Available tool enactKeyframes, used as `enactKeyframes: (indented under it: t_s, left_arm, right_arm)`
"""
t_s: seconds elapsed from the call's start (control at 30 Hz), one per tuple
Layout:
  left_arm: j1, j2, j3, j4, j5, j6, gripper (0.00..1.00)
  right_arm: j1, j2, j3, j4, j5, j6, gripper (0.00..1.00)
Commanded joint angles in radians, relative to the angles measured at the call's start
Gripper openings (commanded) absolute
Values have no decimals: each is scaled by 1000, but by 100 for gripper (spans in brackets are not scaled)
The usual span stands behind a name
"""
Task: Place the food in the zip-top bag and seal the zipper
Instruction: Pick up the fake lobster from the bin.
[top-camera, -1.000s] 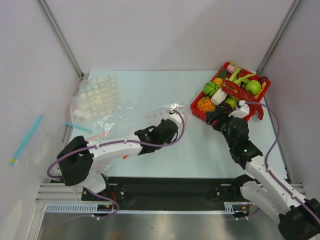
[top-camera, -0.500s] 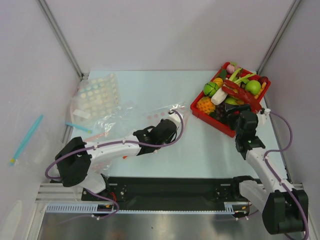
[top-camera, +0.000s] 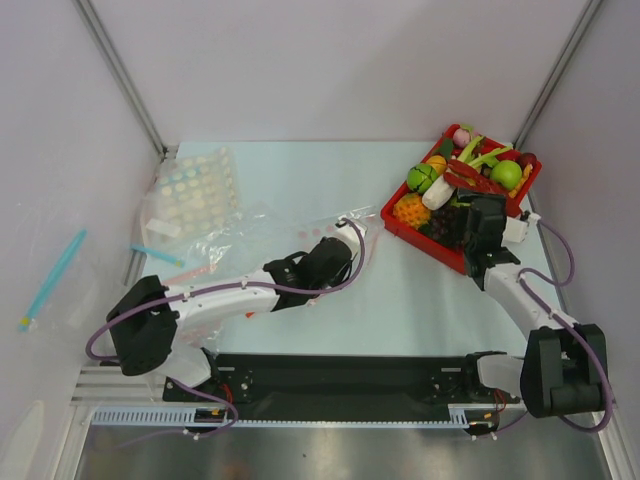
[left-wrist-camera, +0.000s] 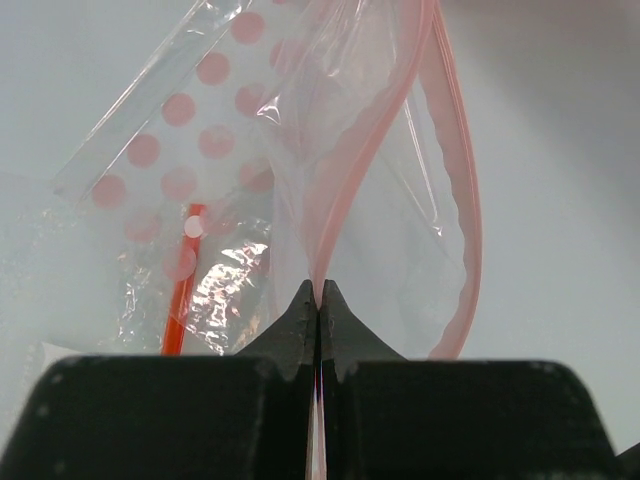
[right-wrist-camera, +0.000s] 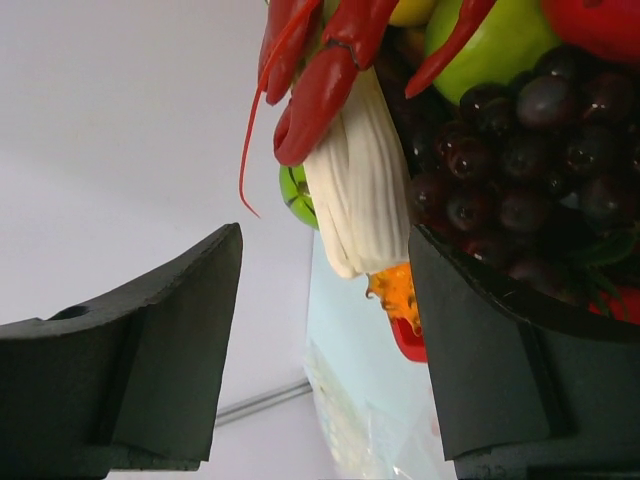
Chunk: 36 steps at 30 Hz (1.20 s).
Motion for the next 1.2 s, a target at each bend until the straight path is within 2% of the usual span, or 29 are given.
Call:
enactKeyframes:
  t_s: [0.0, 0.5, 0.73, 1.0, 1.1, 1.13, 1.17]
  left_arm:
    - [4, -41, -7, 34, 32, -20, 0]
    - [4, -40, 1, 33, 77, -23, 0]
    - [2, -45, 4, 30, 98, -28, 0]
    - [2, -43, 13, 19, 93, -23, 0]
    - [2, -34, 18, 16, 100, -23, 0]
    - [0, -32, 19, 16, 101, -23, 0]
    - [2, -32, 19, 14, 103, -23, 0]
  right_arm:
    - [-17, 52, 47, 66, 60, 55, 72]
    - [-57, 277, 64, 313, 65, 100, 71]
    - [-86, 352, 99, 358, 68, 89, 70]
    - [-94, 423, 130, 442, 80, 40, 56]
    - [-94, 426, 110, 479, 85, 28, 39]
    - [-94, 420, 104, 488, 91, 20, 30]
    - [-94, 402, 98, 490, 103, 11, 25]
